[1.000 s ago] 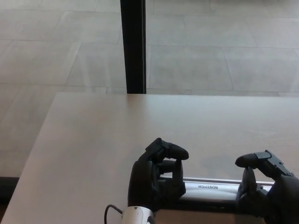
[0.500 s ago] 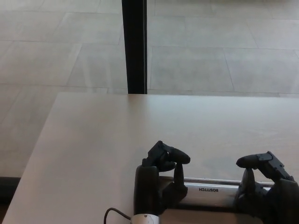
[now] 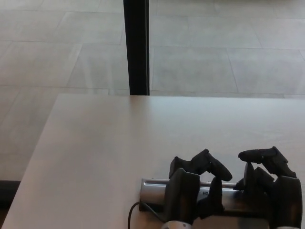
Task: A hole pucnch is kept on the middle on the desk infront of the robot and the robot uses both its hands as fists to press on it and use it
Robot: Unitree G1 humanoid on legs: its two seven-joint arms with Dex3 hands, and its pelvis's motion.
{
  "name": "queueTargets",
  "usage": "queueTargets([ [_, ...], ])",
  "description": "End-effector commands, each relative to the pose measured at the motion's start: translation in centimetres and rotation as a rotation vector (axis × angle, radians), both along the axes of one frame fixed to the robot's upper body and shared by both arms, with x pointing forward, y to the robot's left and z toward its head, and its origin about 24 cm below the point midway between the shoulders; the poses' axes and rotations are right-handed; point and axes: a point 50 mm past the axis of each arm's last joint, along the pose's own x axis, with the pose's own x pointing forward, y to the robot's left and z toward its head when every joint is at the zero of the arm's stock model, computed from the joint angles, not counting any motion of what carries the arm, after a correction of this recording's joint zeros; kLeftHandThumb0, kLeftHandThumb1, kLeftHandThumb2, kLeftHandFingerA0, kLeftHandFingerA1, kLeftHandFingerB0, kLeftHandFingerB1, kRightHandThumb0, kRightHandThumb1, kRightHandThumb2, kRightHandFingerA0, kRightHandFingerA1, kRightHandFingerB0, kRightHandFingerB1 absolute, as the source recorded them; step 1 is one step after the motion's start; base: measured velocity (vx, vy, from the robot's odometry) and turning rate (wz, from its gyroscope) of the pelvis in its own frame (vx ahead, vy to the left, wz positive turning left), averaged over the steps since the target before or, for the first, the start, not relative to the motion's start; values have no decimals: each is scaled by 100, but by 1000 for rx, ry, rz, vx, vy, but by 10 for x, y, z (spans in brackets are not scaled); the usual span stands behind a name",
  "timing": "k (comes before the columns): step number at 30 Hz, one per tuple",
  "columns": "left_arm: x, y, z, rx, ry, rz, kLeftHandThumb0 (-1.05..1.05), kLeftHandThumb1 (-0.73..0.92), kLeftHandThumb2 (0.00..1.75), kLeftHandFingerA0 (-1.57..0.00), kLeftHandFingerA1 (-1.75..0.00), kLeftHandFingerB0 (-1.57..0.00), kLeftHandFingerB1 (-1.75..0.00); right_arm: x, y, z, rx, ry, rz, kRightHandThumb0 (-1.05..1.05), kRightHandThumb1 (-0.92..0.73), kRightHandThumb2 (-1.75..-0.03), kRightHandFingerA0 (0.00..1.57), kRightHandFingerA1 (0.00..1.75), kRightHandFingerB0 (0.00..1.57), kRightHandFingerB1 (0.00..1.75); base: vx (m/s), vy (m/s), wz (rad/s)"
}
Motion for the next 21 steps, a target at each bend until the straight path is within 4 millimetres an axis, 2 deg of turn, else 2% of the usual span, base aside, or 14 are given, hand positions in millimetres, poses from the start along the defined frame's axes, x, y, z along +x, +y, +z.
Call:
queueTargets([
  [1, -22, -18, -15, 464, -528, -262, -23, 41, 110, -103, -175, -72, -175, -45, -33, -83, -813, 381, -159, -42, -72, -62, 63, 127, 61, 104, 0, 0, 0],
  [6, -20, -17, -14, 456, -520, -259, -28, 47, 116, -104, -175, -69, -175, -46, -30, -79, -754, 309, -232, -43, -71, -61, 71, 141, 64, 118, 0, 0, 0],
  [7, -23, -17, -16, 439, -518, -251, -38, 48, 116, -128, -144, -102, -129, -48, -29, -78, -640, 274, -277, -39, -44, -88, 109, 131, 89, 114, 0, 0, 0],
  [9, -26, -16, -19, 431, -510, -250, -38, 48, 116, -128, -144, -102, -129, -52, -27, -80, -523, 275, -307, -39, -44, -88, 109, 131, 89, 114, 0, 0, 0],
  [10, -28, -17, -20, 397, -471, -236, -34, 53, 114, -102, -175, -79, -159, -52, -25, -75, -316, 231, -336, -28, -63, -63, 85, 173, 74, 150, 0, 0, 0],
  [11, -28, -17, -19, 376, -464, -223, -32, 53, 115, -103, -175, -82, -156, -51, -25, -73, -273, 216, -332, -36, -51, -92, 115, 135, 96, 119, 0, 0, 0],
  [12, -29, -18, -18, 330, -436, -198, -28, 54, 118, -104, -175, -74, -169, -48, -23, -67, -174, 180, -321, -37, -77, -64, 83, 171, 69, 139, 0, 0, 0],
  [14, -25, -14, -12, 259, -401, -168, -25, 63, 111, -97, -175, -77, -153, -42, -21, -46, -164, 36, -258, -42, -83, -70, 86, 164, 76, 136, 0, 0, 0],
  [15, -23, -12, -7, 206, -367, -153, -24, 64, 106, -97, -175, -64, -174, -38, -22, -36, -176, -23, -235, -41, -84, -69, 84, 169, 69, 141, 0, 0, 0],
  [16, -18, -8, -1, 158, -334, -122, -25, 69, 101, -94, -175, -74, -135, -32, -22, -25, -148, -62, -233, -42, -82, -69, 88, 175, 62, 165, 0, 0, 0],
  [18, -6, 2, 16, 88, -352, -81, -19, 64, 107, -97, -175, -77, -127, -23, -25, -1, -104, -152, -194, -36, -83, -77, 90, 175, 54, 171, 0, 0, 0],
  [19, -7, 2, 16, 88, -351, -82, -19, 64, 107, -97, -175, -77, -127, -24, -25, -1, -104, -152, -194, -36, -83, -77, 90, 175, 54, 171, 0, 0, 0],
  [20, 7, 13, 38, -46, -312, -43, -23, 70, 107, -99, -175, -62, -172, -14, -28, 25, -85, -219, -177, -32, -77, -87, 98, 175, 57, 163, 0, 0, 0],
  [21, 12, 18, 48, -106, -300, -31, -23, 70, 107, -99, -175, -62, -172, -11, -29, 37, -77, -247, -166, -32, -77, -87, 98, 175, 57, 163, 0, 0, 0],
])
